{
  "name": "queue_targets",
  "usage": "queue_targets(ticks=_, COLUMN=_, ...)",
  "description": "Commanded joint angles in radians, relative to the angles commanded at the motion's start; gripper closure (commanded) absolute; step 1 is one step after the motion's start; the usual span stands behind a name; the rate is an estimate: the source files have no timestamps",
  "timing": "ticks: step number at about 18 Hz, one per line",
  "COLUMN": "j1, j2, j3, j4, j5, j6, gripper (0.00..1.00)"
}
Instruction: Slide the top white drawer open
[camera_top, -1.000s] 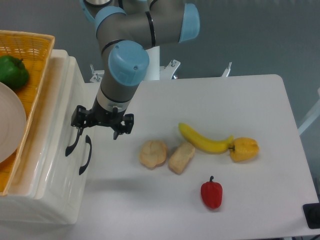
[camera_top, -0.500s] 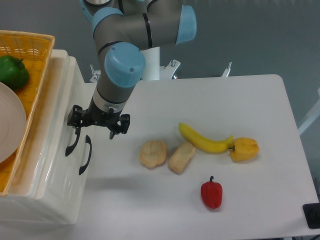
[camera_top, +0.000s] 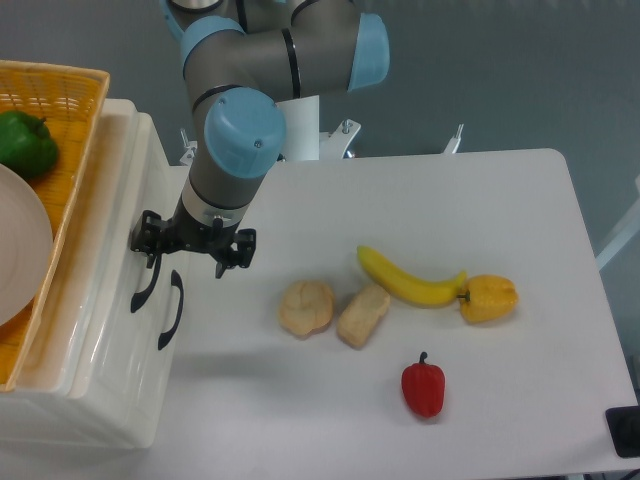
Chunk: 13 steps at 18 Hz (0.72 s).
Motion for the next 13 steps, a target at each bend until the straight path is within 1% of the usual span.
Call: queue_targets(ticks=13, j1=-0.009, j2=-0.006, j3=0.000, j4=-0.002, j5=0.008, j6=-0.002, gripper=0.00)
